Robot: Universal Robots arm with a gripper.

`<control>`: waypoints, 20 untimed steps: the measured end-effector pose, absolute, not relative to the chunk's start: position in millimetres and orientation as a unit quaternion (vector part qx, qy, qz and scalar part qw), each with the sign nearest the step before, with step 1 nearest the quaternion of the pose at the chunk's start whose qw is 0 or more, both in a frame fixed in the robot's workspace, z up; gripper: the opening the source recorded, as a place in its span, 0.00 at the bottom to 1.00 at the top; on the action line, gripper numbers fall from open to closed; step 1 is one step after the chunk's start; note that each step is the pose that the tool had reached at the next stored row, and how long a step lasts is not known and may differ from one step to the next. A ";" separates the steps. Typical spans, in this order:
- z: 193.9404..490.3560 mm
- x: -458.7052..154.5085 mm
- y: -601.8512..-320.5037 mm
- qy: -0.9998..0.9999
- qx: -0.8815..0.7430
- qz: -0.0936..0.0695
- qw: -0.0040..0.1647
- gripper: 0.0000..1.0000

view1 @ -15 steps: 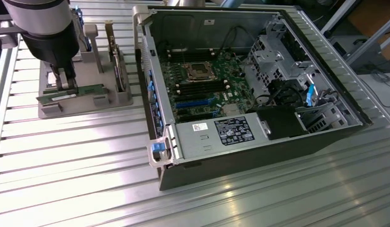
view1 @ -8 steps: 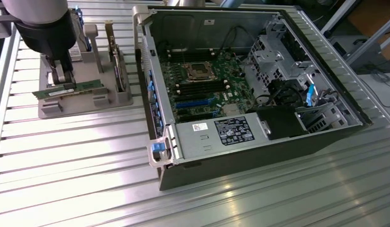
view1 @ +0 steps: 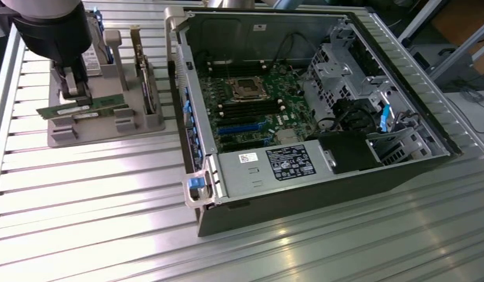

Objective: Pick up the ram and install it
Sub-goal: 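Pick up the ram and move it above insertion slot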

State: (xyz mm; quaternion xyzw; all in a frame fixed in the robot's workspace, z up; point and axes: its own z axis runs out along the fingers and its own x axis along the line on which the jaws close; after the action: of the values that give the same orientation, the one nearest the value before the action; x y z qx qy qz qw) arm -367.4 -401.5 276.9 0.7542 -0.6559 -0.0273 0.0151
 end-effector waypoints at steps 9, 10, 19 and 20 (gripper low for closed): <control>299.5 -367.4 -401.3 -0.656 0.754 -0.027 0.015 0.13; 303.5 -367.4 -401.3 -0.656 0.754 -0.027 0.015 0.13; 335.2 -367.4 -401.2 -0.656 0.754 -0.027 0.015 0.13; 338.4 -367.4 -401.2 -0.656 0.754 -0.027 0.015 0.13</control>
State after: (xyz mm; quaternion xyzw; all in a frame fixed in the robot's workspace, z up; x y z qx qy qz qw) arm -367.4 -401.2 338.4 0.7542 -0.6559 -0.0273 0.0151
